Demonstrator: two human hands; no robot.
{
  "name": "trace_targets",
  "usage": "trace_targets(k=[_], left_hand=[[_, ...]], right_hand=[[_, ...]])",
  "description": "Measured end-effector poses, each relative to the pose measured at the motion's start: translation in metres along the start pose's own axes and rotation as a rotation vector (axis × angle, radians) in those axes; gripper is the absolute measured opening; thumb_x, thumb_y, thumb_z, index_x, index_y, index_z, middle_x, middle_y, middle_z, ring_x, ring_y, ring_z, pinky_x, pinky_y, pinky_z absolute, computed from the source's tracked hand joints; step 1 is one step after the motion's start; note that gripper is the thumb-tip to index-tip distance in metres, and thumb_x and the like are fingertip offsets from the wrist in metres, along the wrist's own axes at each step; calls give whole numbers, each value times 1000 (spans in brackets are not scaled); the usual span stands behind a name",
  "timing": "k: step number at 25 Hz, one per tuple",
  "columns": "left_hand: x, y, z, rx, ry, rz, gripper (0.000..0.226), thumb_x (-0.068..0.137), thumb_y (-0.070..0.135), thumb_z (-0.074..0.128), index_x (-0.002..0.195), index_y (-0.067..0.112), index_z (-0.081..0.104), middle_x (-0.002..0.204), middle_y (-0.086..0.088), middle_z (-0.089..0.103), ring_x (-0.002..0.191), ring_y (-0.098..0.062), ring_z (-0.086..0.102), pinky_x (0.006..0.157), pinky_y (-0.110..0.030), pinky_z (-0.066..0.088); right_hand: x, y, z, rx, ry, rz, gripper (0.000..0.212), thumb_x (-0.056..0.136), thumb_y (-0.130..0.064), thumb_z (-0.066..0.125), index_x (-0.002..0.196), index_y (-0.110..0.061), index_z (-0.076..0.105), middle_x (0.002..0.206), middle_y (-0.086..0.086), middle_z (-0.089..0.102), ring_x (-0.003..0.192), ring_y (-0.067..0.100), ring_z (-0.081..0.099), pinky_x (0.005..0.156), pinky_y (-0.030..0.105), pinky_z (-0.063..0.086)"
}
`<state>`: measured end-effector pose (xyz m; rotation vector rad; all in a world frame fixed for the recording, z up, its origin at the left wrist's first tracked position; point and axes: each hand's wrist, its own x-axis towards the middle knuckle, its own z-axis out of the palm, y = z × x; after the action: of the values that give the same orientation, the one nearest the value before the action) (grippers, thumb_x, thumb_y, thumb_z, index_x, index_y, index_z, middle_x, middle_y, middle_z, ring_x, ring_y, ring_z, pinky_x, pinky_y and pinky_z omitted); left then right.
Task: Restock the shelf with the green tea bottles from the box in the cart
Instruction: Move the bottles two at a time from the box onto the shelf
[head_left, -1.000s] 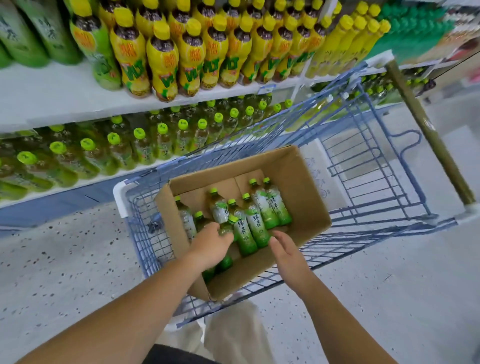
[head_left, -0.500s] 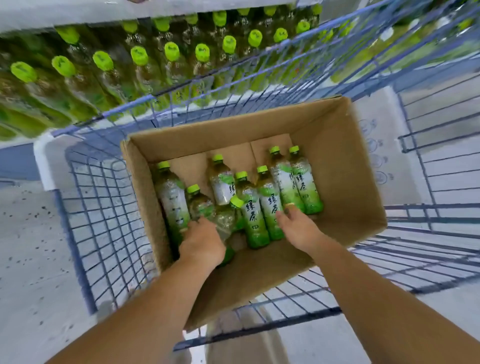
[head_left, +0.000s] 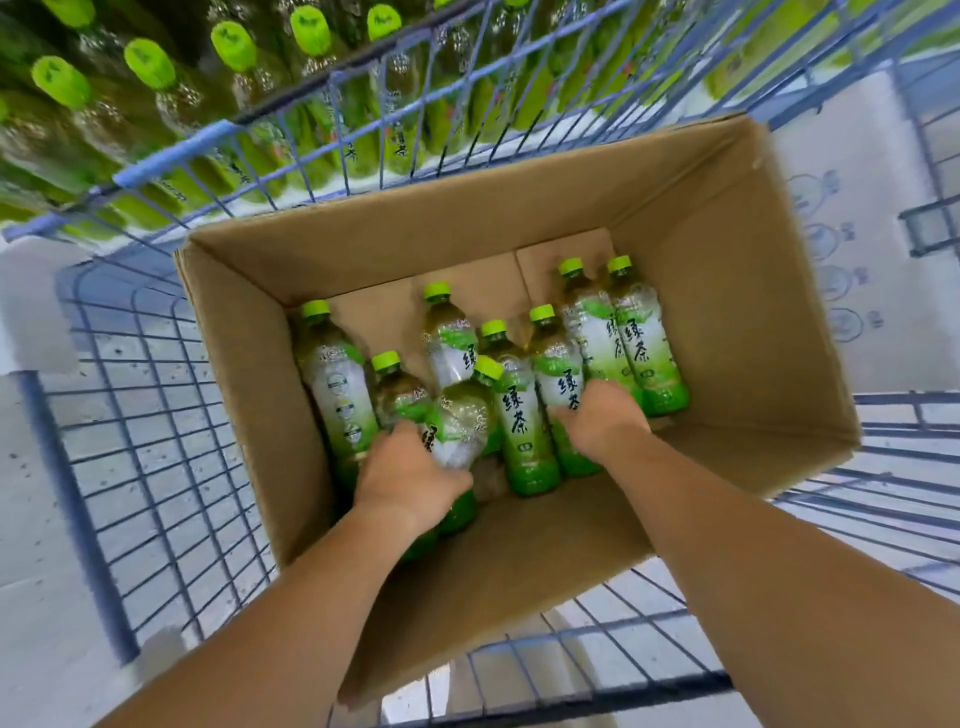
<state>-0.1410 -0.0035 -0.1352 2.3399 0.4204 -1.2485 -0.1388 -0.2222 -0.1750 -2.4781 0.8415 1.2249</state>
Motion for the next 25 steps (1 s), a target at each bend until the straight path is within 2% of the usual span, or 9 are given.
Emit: trace_targets(k=[3, 7, 8, 10, 12, 15, 19, 22, 25], left_hand=[[-5, 3, -4, -70, -3, -22, 55, 67, 37, 81, 105, 16, 47, 91, -2, 59, 73, -17, 59, 58, -29, 43], [-7, 7, -8, -183, -61, -36, 54, 68, 38, 78, 106, 15, 47, 85, -2, 61, 75, -17, 60, 57, -30, 45], [-5, 7, -7, -198, -94, -11, 50, 69, 38, 77, 104, 16, 49, 86, -3, 63, 76, -17, 62, 61, -33, 50], [-4, 6, -3, -279, -145, 31, 46, 70, 38, 77, 103, 20, 52, 95, -4, 66, 83, -18, 64, 76, -41, 57], [-4, 6, 0, -321, -159, 67, 44, 74, 35, 77, 105, 19, 50, 99, -4, 65, 86, -17, 64, 76, -39, 56], [-5, 8, 1, -339, -149, 103, 47, 80, 31, 77, 111, 19, 44, 99, 1, 61, 87, -11, 60, 68, -29, 50], [0, 8, -2, -367, -189, 92, 53, 84, 30, 74, 119, 19, 36, 102, 0, 63, 90, -16, 64, 82, -40, 56], [4, 7, -2, -354, -152, 82, 64, 79, 31, 81, 119, 23, 32, 102, 3, 61, 92, -16, 63, 86, -42, 56], [7, 9, 0, -342, -129, 56, 59, 70, 29, 85, 111, 20, 43, 100, 2, 63, 90, -18, 63, 82, -42, 57]], right_hand=[[6, -8, 1, 16, 36, 44, 42, 87, -44, 71, 103, -6, 62, 109, 10, 67, 96, 27, 68, 76, 35, 57], [5, -15, -3, 28, 49, 88, 40, 80, -45, 74, 94, -10, 64, 93, 6, 68, 77, 19, 66, 65, 30, 56], [4, -16, -2, 45, 57, 93, 43, 79, -46, 75, 98, -9, 62, 97, 5, 66, 81, 19, 65, 68, 30, 55], [0, -17, 3, 59, 67, 79, 58, 79, -45, 75, 119, -8, 55, 117, 9, 58, 107, 26, 60, 85, 36, 51], [-1, -17, 7, 94, 65, 62, 70, 80, -41, 75, 133, -7, 45, 131, 12, 51, 122, 30, 52, 96, 38, 47], [0, -17, 10, 173, 47, 61, 67, 81, -31, 79, 131, -7, 42, 130, 14, 53, 122, 32, 54, 94, 38, 48], [6, -18, 7, 142, 11, 52, 65, 79, -31, 79, 128, -8, 42, 122, 12, 60, 114, 31, 59, 86, 37, 49], [9, -13, 3, 292, -28, 84, 64, 72, -33, 81, 121, -11, 46, 109, 7, 63, 98, 27, 63, 78, 34, 53], [0, -7, -1, 678, -113, 150, 44, 71, -21, 81, 108, -6, 64, 99, 10, 72, 87, 25, 68, 80, 38, 59]])
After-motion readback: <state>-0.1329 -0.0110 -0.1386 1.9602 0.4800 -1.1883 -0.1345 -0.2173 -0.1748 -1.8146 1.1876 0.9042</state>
